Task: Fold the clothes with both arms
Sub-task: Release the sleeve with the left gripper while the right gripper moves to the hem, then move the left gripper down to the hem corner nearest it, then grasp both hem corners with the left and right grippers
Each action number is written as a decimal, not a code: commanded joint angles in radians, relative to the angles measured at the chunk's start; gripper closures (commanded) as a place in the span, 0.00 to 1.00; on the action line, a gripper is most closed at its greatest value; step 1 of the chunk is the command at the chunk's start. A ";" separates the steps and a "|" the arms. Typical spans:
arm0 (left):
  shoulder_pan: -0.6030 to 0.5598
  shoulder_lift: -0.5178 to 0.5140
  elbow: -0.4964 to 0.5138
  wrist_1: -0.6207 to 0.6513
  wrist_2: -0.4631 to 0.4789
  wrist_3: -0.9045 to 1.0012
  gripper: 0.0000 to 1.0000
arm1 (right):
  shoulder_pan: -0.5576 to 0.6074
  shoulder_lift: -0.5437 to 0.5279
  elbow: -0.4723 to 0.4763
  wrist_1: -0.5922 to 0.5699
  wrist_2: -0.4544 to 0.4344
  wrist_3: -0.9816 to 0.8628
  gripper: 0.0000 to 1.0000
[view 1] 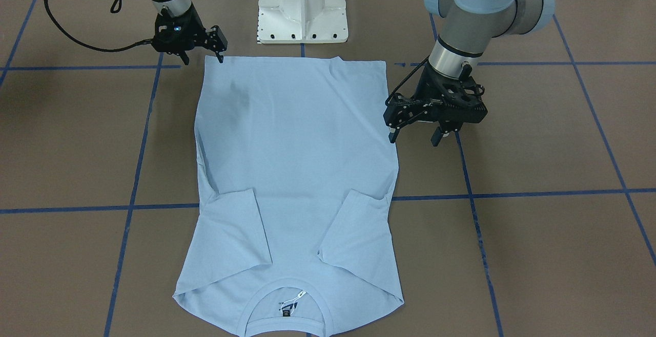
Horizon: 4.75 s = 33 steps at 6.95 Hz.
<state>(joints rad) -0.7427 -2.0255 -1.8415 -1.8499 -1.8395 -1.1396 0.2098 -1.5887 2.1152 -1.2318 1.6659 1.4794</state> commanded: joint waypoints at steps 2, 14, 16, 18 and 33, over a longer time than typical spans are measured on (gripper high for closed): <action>0.002 -0.002 -0.001 -0.002 0.000 0.001 0.00 | -0.023 0.010 -0.029 0.002 0.000 0.002 0.01; 0.002 -0.001 0.008 -0.005 0.000 0.006 0.00 | -0.027 0.029 -0.047 0.002 0.009 0.002 1.00; 0.002 -0.002 0.008 -0.005 0.000 0.004 0.00 | -0.024 0.026 -0.034 0.002 0.011 0.004 1.00; 0.000 -0.004 -0.001 -0.003 -0.007 -0.009 0.00 | -0.021 0.022 -0.003 0.001 0.021 0.004 1.00; 0.582 0.254 -0.186 0.147 0.236 -0.723 0.22 | 0.000 0.003 0.026 0.003 0.018 0.004 1.00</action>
<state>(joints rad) -0.1627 -1.7635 -2.0310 -1.7032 -1.6035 -1.8625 0.2061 -1.5861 2.1420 -1.2287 1.6816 1.4834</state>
